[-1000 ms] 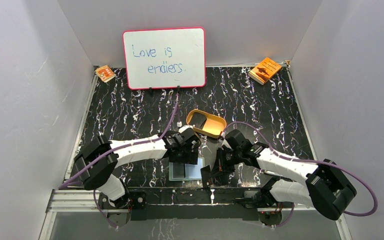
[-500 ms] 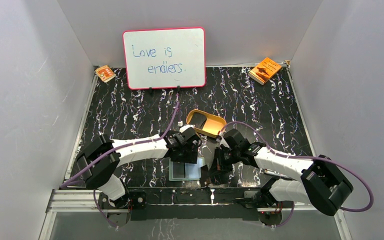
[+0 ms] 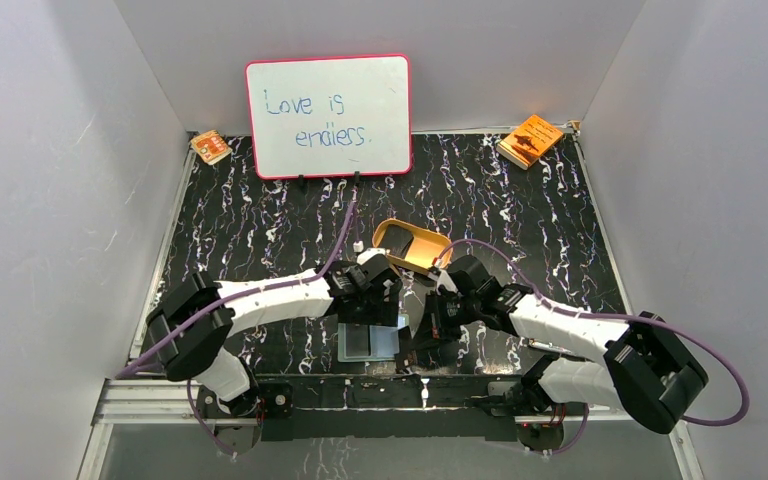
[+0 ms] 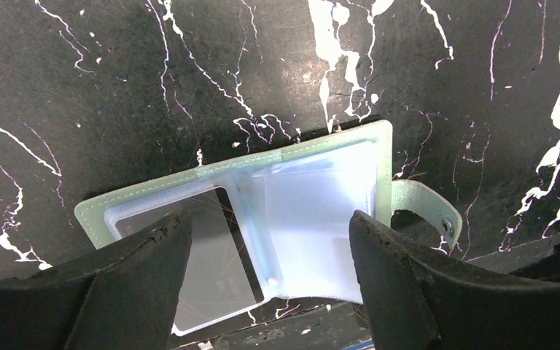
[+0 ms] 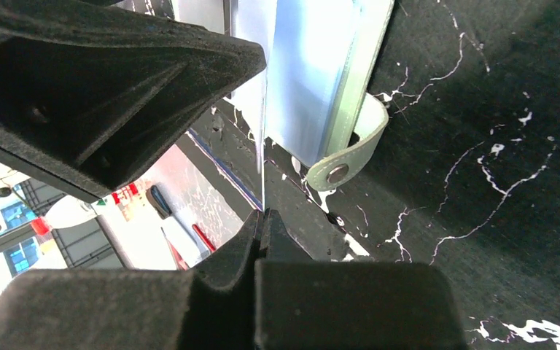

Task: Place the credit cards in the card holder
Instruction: Turn over the card slot in the card holder.

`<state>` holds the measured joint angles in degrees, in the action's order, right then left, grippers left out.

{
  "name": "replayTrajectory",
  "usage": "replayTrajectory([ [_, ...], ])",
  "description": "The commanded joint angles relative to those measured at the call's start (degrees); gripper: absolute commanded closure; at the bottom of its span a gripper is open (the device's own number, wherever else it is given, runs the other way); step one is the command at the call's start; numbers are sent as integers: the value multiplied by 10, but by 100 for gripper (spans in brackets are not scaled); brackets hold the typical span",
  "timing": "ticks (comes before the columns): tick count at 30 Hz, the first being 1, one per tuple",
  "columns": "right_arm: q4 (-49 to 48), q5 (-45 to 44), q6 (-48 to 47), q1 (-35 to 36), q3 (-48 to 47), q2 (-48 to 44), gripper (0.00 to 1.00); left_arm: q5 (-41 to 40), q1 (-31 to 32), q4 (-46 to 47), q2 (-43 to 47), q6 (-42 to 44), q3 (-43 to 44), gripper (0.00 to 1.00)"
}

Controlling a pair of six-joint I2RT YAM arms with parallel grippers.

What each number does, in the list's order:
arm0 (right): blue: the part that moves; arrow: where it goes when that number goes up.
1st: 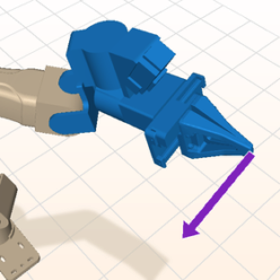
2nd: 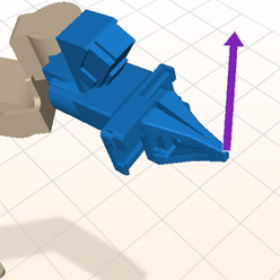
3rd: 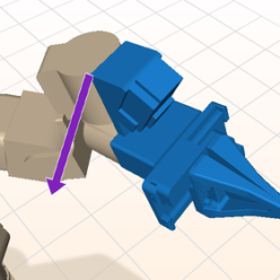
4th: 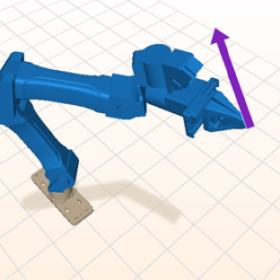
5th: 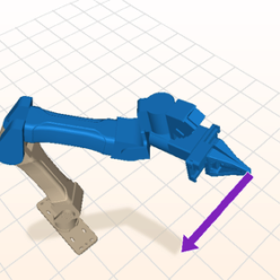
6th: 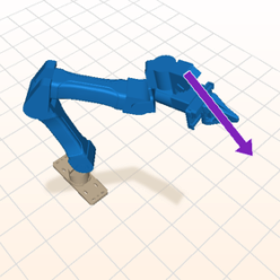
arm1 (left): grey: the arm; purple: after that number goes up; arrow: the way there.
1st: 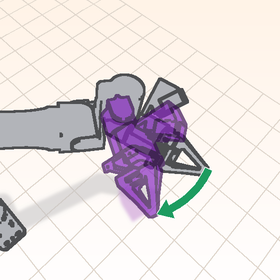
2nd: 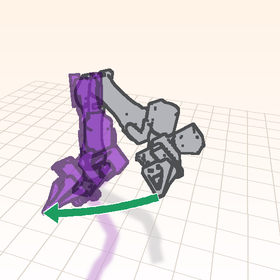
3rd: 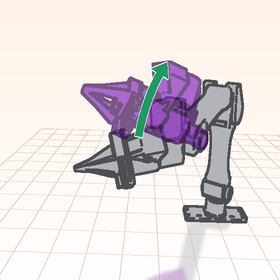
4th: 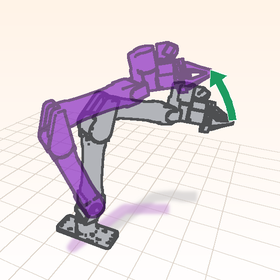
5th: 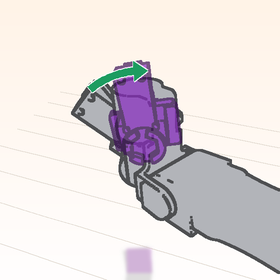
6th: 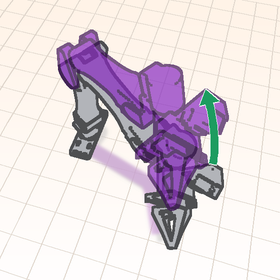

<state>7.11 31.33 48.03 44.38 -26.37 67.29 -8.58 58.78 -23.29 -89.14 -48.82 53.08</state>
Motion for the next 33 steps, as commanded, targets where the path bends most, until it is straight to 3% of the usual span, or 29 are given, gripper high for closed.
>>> replayTrajectory([
  [1,-26,19,-7,2,-28,10,100,-20,2,-20,39,-9,4,23],
  [33,-66,12,-4,59,-110,134,100,-82,2,-79,164,-55,-35,17],
])
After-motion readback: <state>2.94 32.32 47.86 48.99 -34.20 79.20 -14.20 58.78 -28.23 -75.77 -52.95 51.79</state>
